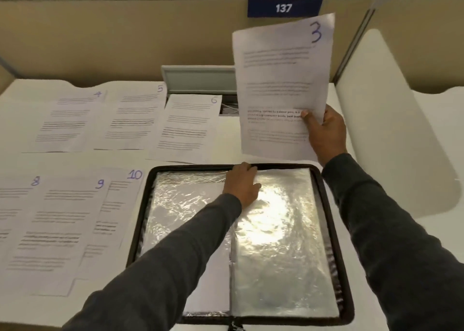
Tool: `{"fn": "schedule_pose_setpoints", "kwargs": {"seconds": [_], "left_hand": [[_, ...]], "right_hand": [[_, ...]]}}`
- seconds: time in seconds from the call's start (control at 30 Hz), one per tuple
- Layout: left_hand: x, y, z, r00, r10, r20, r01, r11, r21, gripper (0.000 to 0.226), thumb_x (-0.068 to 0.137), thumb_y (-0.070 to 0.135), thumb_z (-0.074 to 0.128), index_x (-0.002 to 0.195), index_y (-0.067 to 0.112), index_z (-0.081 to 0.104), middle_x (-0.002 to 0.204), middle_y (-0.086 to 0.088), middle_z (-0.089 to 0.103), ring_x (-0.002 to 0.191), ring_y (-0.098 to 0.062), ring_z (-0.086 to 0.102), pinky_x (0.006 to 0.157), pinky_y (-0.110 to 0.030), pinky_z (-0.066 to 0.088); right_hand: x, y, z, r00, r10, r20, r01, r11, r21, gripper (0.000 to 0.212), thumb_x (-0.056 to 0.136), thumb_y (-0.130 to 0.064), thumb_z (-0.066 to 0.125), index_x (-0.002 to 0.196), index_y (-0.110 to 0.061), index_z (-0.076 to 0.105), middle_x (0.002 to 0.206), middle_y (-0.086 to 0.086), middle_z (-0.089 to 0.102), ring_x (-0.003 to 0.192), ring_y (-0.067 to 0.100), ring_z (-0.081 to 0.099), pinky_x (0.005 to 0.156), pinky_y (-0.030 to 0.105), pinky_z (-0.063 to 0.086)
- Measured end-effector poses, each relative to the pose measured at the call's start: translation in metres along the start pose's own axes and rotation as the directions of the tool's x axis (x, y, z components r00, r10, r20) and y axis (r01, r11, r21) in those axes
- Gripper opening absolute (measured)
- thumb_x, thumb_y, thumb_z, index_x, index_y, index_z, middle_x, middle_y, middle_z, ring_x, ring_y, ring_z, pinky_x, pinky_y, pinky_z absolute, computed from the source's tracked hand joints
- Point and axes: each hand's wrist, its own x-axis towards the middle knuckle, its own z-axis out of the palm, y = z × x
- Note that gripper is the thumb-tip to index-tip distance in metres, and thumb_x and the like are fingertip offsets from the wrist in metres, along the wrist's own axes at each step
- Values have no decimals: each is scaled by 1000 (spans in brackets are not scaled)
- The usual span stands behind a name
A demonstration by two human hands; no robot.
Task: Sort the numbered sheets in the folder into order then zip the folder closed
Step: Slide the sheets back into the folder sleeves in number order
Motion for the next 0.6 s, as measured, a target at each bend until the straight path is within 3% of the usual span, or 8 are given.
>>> {"fn": "schedule_pose_setpoints", "kwargs": {"seconds": [0.1, 0.23, 0.37, 0.6], "left_hand": [[12, 10, 4, 999, 47, 20, -49, 995, 88, 40, 92, 31, 55, 129, 15, 55, 122, -7, 50, 110, -29, 50, 92, -41, 42], [22, 24, -2, 995, 100, -32, -97, 992, 78, 25, 91, 28, 57, 113, 17, 60, 112, -4, 53, 101, -26, 50, 84, -37, 36], [27, 30, -5, 989, 140, -50, -136, 988, 72, 14, 90, 28, 62, 93, 15, 62, 98, -3, 55, 91, -24, 49, 73, -32, 30], [24, 28, -8, 986, 145, -79, -150, 987, -51, 17, 94, 17, 56, 100, 15, 72, 96, -6, 66, 91, -27, 56, 77, -36, 42]], "right_hand": [[6, 7, -20, 995, 90, -38, -81, 978, 194, 11, 95, -28, 65, 106, -31, 67, 106, -4, 74, 98, 17, 71, 85, 37, 60], [14, 12, -36, 982, 177, -59, -142, 915, 378, 19, 97, -18, 65, 116, -19, 67, 109, -2, 74, 97, 14, 72, 77, 28, 59], [18, 16, -46, 973, 223, -59, -166, 853, 494, 24, 96, -12, 66, 119, -17, 67, 112, 1, 75, 101, 19, 72, 79, 28, 59], [22, 17, -44, 953, 304, -2, -234, 736, 635, 23, 95, -5, 64, 113, -19, 67, 112, 3, 75, 103, 21, 72, 78, 30, 59]]}}
